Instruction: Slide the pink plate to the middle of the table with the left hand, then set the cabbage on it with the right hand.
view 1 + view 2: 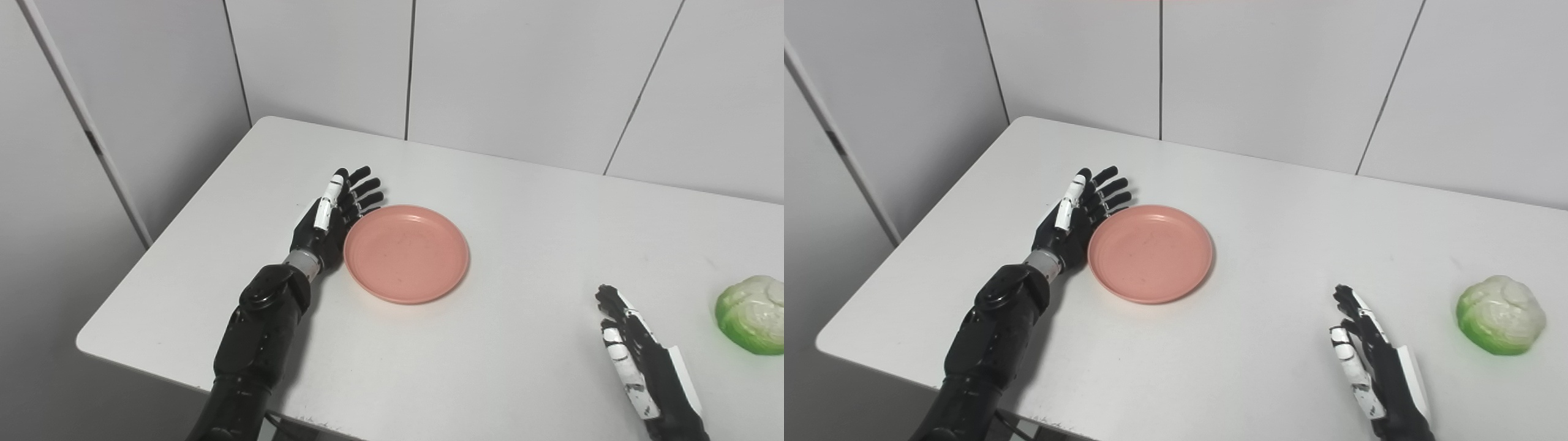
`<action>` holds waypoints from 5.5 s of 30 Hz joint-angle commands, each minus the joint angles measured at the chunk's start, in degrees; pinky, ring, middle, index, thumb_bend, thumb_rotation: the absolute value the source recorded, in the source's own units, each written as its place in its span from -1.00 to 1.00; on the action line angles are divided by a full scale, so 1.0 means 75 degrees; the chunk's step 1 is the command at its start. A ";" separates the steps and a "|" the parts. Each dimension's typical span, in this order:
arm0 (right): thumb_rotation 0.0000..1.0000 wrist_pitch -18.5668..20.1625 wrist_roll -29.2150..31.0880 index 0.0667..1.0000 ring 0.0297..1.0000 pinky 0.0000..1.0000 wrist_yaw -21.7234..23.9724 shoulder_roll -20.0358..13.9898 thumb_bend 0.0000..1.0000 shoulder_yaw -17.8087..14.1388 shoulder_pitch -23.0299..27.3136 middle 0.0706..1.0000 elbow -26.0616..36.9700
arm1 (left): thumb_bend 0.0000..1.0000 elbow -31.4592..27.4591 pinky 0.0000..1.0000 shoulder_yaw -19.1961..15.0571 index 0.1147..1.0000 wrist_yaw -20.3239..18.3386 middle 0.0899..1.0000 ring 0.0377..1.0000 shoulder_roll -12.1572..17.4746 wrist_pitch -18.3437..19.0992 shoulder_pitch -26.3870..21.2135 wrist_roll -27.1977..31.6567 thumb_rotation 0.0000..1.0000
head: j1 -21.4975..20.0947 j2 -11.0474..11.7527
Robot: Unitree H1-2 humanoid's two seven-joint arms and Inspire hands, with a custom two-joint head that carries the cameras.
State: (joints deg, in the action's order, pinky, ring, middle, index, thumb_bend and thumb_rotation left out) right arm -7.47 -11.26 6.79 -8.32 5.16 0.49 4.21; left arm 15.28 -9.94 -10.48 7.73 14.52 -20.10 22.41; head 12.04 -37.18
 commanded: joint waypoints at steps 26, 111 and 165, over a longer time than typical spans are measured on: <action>1.00 0.0507 -0.0359 0.80 0.80 0.72 -0.0186 0.0562 -0.31 0.0420 -0.0035 0.80 0.0126 | -0.17 -0.1523 0.73 0.1120 0.73 -0.0110 0.76 0.74 -0.0911 0.0786 0.0978 -0.0173 1.00 | -0.2408 -0.0363; 0.20 0.2939 -0.4361 1.00 0.83 0.41 -0.0953 -0.1110 1.00 -0.1816 0.1213 1.00 0.1969 | -0.06 0.0632 0.60 0.0531 0.62 -0.1164 0.64 0.63 -0.0228 -0.0858 0.0747 -0.0078 1.00 | -0.5163 -0.0495; 0.08 0.3335 -0.2953 1.00 0.85 0.56 -0.1459 -0.1503 1.00 -0.1512 0.2241 0.99 -0.0693 | -0.10 0.0711 0.60 0.0346 0.62 -0.1400 0.65 0.64 0.0088 -0.0642 0.0739 0.0203 1.00 | -0.5449 -0.0638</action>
State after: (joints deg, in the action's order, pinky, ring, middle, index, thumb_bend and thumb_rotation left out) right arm 17.19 -33.52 -2.97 -18.22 -6.16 14.93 -1.61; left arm 17.82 -7.27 -21.63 7.47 5.62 -16.45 23.88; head -28.92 -41.92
